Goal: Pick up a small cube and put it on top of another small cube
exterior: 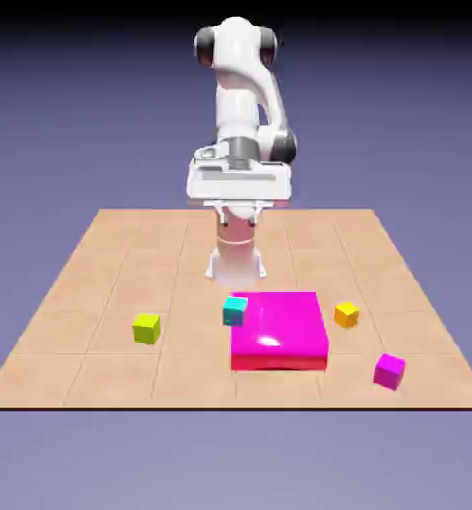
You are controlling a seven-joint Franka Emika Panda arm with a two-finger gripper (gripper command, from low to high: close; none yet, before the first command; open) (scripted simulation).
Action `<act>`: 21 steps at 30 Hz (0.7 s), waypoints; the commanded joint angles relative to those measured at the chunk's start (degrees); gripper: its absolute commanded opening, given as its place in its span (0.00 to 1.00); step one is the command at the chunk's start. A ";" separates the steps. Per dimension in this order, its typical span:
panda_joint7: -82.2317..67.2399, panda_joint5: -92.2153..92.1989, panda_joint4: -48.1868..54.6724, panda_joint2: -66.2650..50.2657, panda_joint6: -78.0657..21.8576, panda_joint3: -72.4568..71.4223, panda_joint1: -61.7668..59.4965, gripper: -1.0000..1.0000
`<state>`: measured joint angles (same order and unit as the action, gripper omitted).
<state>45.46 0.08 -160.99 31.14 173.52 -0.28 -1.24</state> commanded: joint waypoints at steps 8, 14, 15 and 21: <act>19.94 0.53 0.07 -10.07 -3.26 -1.86 -12.77 0.50; 34.89 0.93 0.12 -17.61 -5.70 -3.26 -22.35 0.50; 37.38 1.00 0.12 -18.87 -6.11 -3.49 -23.94 0.50; 52.33 1.39 0.17 -26.42 -8.55 -4.89 -33.52 0.50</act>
<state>97.79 1.47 -160.82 4.72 164.97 -5.17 -34.82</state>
